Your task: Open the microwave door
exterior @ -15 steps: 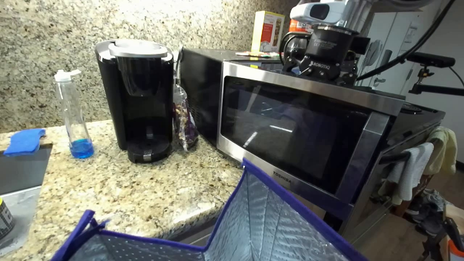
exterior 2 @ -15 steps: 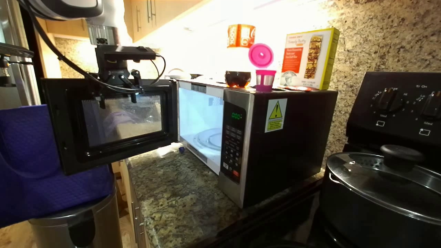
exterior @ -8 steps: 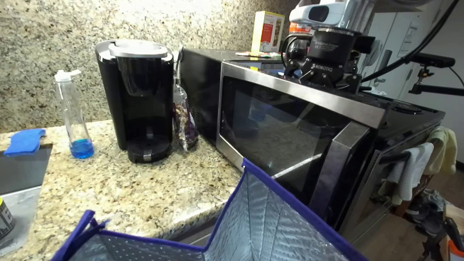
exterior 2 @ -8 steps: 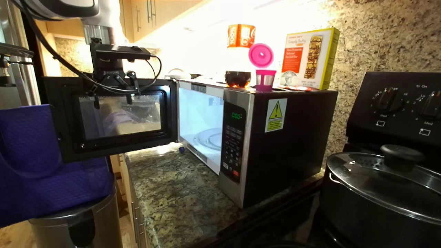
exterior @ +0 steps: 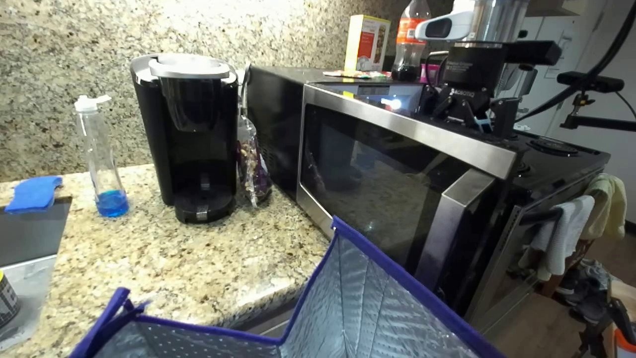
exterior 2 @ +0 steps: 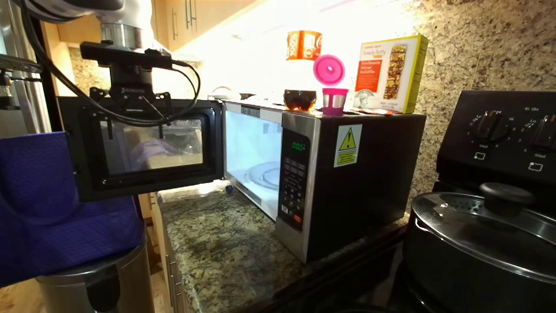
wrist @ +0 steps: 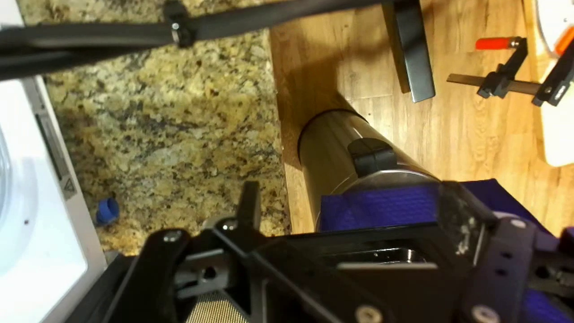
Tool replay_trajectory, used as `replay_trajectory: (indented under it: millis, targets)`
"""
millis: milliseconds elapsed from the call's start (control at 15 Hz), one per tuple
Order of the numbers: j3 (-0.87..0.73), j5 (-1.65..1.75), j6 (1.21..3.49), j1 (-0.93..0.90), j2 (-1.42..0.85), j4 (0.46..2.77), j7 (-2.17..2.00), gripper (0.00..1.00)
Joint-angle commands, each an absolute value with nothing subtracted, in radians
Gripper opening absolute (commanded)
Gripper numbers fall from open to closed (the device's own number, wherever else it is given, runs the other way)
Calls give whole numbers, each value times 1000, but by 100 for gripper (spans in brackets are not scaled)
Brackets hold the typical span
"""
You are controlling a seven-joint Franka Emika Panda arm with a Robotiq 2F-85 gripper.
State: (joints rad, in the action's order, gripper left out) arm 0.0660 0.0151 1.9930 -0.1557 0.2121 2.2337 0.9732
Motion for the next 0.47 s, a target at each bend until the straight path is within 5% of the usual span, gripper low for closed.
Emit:
replay_trajectory:
  millis: [0, 400]
  targets:
    - [58, -26, 1975, -141, 312, 2341, 817, 100]
    - [42, -13, 1977, -155, 306, 2342, 792, 100]
